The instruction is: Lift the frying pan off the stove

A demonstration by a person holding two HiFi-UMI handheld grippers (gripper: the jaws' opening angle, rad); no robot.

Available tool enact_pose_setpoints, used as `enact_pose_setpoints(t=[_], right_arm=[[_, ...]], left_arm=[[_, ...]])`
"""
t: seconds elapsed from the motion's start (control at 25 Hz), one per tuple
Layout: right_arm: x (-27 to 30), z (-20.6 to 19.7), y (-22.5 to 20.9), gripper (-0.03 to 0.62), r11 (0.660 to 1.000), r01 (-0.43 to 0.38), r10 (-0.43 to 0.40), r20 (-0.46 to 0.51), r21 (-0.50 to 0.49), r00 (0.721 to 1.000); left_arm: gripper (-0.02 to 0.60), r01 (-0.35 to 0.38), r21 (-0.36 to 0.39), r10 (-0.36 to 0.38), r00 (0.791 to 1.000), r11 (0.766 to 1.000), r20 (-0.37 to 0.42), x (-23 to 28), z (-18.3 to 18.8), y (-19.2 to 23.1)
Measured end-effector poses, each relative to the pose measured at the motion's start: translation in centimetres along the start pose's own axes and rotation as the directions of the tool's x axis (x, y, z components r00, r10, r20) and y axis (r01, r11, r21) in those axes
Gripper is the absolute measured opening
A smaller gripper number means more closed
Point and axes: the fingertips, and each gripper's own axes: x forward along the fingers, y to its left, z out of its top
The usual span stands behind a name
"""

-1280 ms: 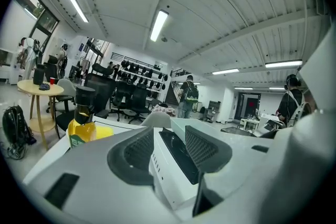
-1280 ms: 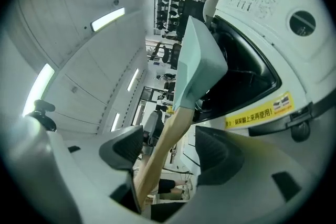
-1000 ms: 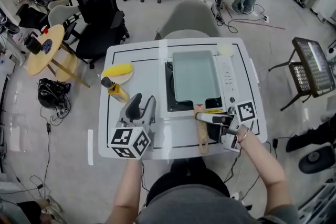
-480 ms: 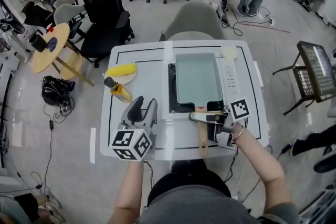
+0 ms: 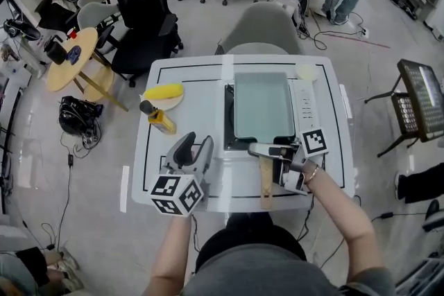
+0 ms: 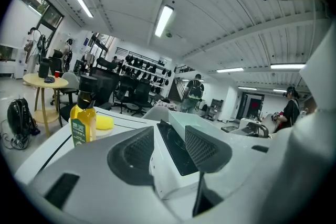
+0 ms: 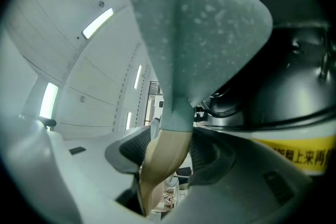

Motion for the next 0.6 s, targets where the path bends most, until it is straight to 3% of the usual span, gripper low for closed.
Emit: enact_pose_setpoints(t=[0.16,0.4,0.6], right_arm=[[-0.1,0.2,0.0,0.181,1.0,0.009,-0.009,-0.005,-0.016,1.0],[0.0,0.2,-0.1,0.177,1.0,0.011,-0.011,-0.018,-0.01,1.0],[0.2,0.2,0.0,0.176,1.0,0.006,-0.006,-0.024,-0.011,1.0]], left_arm=[[0.175,0.045,-0.003,-0.045,0.999,0.999,-0.03,-0.1,-0.8,-2.0],[0.175,0.139,-0.023,-0.141,0.985,0.99,-0.095,-0.5,-2.0,-5.3],[0.178,0.251,-0.149,-0.274,0.949,0.956,-0.159,-0.7,-3.2,-8.5]])
